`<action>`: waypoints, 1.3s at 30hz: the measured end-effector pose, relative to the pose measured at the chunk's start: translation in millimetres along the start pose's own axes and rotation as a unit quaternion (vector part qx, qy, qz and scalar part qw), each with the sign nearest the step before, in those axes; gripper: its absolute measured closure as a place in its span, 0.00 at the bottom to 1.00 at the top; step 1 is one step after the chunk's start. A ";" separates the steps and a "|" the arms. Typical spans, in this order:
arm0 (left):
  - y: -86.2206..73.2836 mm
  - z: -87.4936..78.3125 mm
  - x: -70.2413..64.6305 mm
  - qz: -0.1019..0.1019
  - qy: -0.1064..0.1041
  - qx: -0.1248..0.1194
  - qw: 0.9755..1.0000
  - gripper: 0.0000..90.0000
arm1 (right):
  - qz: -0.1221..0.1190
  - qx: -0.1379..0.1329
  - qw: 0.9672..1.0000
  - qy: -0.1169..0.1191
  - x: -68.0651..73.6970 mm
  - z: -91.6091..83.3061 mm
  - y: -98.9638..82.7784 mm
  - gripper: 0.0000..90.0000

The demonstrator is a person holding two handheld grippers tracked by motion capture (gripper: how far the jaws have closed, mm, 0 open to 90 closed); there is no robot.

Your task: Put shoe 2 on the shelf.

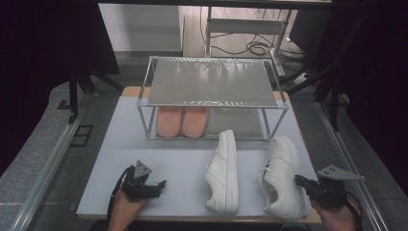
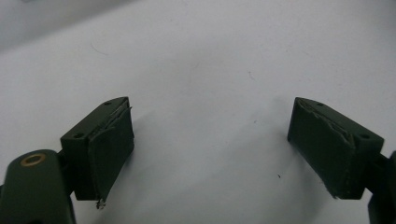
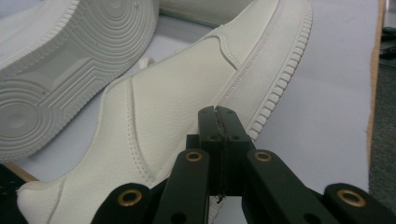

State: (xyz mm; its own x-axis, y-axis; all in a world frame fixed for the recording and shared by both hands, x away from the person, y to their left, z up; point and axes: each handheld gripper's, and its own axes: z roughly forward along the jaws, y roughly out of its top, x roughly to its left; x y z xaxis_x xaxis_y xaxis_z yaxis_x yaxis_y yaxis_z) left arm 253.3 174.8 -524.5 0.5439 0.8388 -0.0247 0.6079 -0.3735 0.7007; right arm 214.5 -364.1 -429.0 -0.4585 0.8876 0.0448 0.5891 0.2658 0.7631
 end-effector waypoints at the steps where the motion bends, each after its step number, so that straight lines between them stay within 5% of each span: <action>1: 0.0 0.0 0.0 0.000 0.000 0.000 1.000 0.16 | 0.000 0.000 1.000 -0.002 -0.9 -0.7 -0.7 1.00; 9: 0.0 0.0 0.0 0.000 0.000 0.000 1.000 0.16 | 0.009 0.002 0.999 -0.032 -11.9 -7.1 -8.4 1.00; 15: 0.1 0.1 0.1 -0.001 0.000 0.000 1.000 0.16 | 0.024 0.035 0.994 -0.099 -29.6 -6.8 -26.4 1.00; 23: 0.0 0.0 0.0 -0.001 0.000 0.000 1.000 0.16 | 0.065 0.040 0.991 -0.108 -51.4 -3.0 -45.2 1.00; 25: 0.0 0.1 -0.1 0.000 0.001 0.000 1.000 0.16 | 0.086 0.027 0.992 -0.085 -57.3 -4.4 -48.2 1.00; 32: -0.1 0.0 0.0 0.000 0.001 -0.001 1.000 0.16 | 0.069 0.030 0.992 -0.102 -55.4 -4.8 -42.9 0.97; 39: -0.1 -0.1 -0.2 0.000 0.001 -0.001 1.000 0.16 | 0.073 0.009 0.993 -0.087 -53.6 -16.6 -35.9 0.97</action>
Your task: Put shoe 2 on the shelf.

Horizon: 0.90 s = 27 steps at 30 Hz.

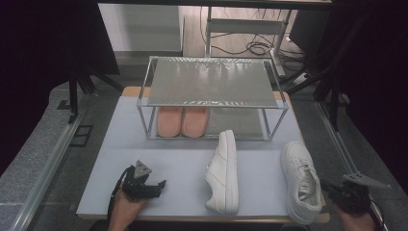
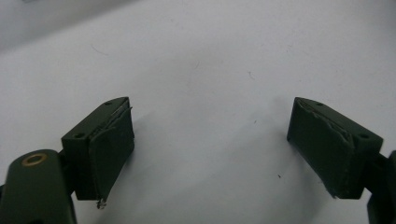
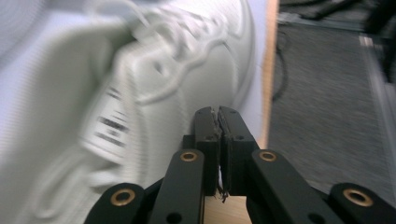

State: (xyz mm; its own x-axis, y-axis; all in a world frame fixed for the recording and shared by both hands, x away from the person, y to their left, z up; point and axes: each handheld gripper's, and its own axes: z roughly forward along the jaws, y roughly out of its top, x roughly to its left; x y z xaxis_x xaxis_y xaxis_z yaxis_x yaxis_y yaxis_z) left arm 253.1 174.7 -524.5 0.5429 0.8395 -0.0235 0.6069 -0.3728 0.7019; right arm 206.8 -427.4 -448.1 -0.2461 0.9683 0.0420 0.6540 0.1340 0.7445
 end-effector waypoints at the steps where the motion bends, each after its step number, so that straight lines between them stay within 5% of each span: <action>1: 0.0 0.0 0.0 0.000 0.000 0.000 1.000 0.16 | -0.005 -0.001 1.000 -0.002 1.6 -2.9 1.9 0.97; 10: 0.0 -0.1 0.0 0.000 0.000 0.000 1.000 0.16 | -0.022 -0.029 0.999 0.029 20.3 -22.4 21.3 1.00; 27: 0.0 -0.1 -0.1 0.000 0.000 0.000 1.000 0.16 | -0.054 -0.025 0.993 0.100 63.4 -9.6 34.7 1.00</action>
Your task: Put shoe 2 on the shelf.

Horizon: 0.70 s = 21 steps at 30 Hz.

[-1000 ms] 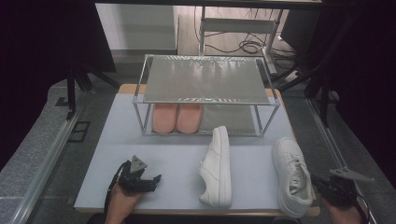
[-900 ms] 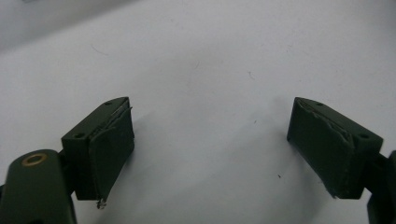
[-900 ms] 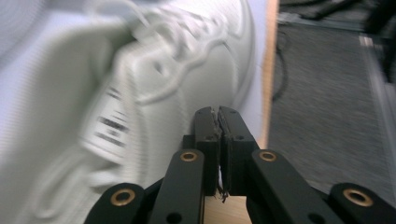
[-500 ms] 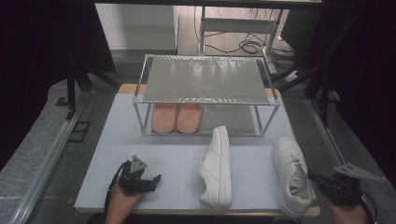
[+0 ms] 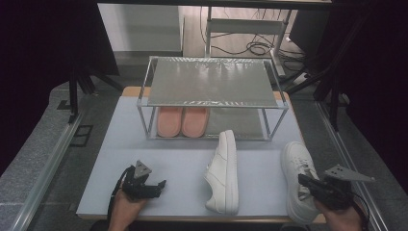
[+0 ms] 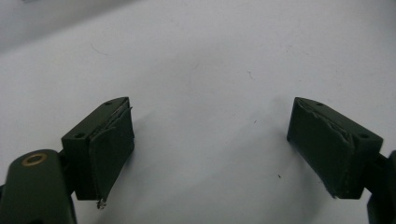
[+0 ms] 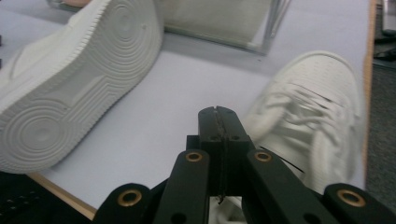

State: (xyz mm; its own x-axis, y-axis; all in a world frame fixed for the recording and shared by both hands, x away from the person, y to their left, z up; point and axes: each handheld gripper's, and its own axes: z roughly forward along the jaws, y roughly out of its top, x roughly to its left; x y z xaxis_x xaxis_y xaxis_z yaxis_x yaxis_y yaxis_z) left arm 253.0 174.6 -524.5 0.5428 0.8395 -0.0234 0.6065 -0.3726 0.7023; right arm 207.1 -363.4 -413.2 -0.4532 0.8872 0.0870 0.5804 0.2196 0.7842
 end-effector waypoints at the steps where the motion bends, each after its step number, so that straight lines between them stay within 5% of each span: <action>1: 0.0 0.0 0.0 0.000 0.000 0.000 1.000 0.16 | -0.003 -0.001 1.000 0.002 2.5 1.3 1.2 1.00; 21: -0.1 -0.1 -0.3 0.001 0.001 0.000 1.000 0.16 | -0.044 0.010 0.997 0.062 48.3 33.0 18.8 1.00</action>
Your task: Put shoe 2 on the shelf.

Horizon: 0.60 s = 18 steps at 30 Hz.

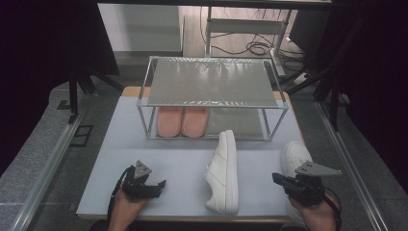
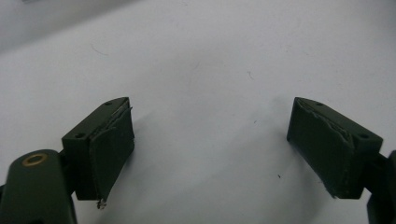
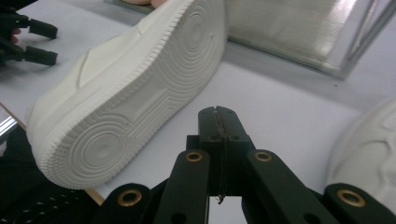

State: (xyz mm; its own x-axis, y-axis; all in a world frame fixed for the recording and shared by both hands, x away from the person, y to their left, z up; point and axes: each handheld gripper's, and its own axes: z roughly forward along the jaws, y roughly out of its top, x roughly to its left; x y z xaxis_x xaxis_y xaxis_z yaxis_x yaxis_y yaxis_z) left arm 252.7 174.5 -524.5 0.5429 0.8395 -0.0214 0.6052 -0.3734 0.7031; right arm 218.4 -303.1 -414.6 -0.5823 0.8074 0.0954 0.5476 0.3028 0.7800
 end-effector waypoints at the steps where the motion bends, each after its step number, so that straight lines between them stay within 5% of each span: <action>1: 0.0 0.0 0.0 0.000 0.000 0.000 1.000 0.16 | -0.006 0.001 1.000 0.006 4.5 4.6 2.3 1.00; 18: 0.0 -0.1 0.1 0.001 0.000 0.001 1.000 0.16 | -0.036 0.003 0.998 0.050 35.3 35.0 17.8 1.00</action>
State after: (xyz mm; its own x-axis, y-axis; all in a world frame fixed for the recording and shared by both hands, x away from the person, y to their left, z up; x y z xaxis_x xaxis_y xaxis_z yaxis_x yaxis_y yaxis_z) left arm 252.7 174.6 -524.5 0.5442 0.8387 -0.0190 0.6043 -0.3761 0.7024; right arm 228.6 -251.4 -418.9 -0.6771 0.7290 0.1003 0.5056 0.3619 0.7832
